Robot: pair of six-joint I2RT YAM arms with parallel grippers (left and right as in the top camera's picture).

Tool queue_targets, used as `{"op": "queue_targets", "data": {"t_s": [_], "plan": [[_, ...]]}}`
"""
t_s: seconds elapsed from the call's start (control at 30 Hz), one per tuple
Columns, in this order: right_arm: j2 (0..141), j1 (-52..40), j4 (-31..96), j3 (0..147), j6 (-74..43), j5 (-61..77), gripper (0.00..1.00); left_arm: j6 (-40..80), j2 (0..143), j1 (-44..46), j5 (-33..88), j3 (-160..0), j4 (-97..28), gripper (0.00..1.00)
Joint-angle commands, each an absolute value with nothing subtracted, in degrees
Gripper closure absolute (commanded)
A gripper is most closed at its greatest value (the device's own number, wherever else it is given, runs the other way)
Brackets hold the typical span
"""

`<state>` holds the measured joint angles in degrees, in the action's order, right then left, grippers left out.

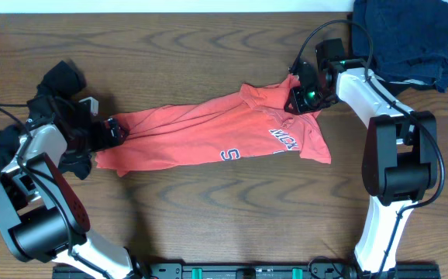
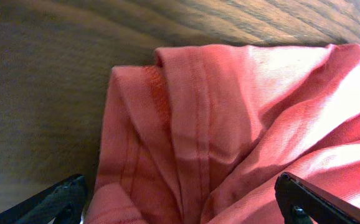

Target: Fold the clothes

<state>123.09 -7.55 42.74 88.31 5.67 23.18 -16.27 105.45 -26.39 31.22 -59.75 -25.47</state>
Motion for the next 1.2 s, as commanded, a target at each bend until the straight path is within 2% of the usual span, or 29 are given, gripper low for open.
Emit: {"op": "queue_targets", "data": {"t_s": [0.0,0.17,0.27,0.37,0.53,0.57,0.83,1.17], "plan": [[123.66,-7.9,42.33,88.03,6.46,22.31,0.73,-18.26,108.25,-23.9,30.85,-59.37,-26.0,0.0],[123.66,-7.9,42.57,88.03,6.46,22.31,0.73,-18.41,108.36,-20.69,29.95,-59.37,-26.02,0.11],[123.66,-7.9,42.63,88.03,6.46,22.31,0.73,-18.39,108.36,-19.55,26.76,-59.27,-26.39,0.21],[123.66,-7.9,42.68,88.03,6.46,22.31,0.73,-17.67,108.36,-19.42,23.38,-59.24,-27.11,0.43],[123.66,-7.9,42.81,88.03,6.46,22.33,0.74,-13.17,108.2,-19.75,19.81,-59.4,-25.63,0.9],[123.66,-7.9,42.87,88.03,6.46,22.33,0.74,-12.12,108.07,-19.81,19.81,-59.72,-25.54,0.94],[123.66,-7.9,43.94,88.03,6.5,22.81,0.73,-5.67,103.22,-19.79,19.77,-63.75,-30.28,0.94],[123.66,-8.03,44.01,88.03,6.48,29.17,0.75,-2.42,90.26,-20.1,11.84,-65.6,-38.59,0.94]]}}
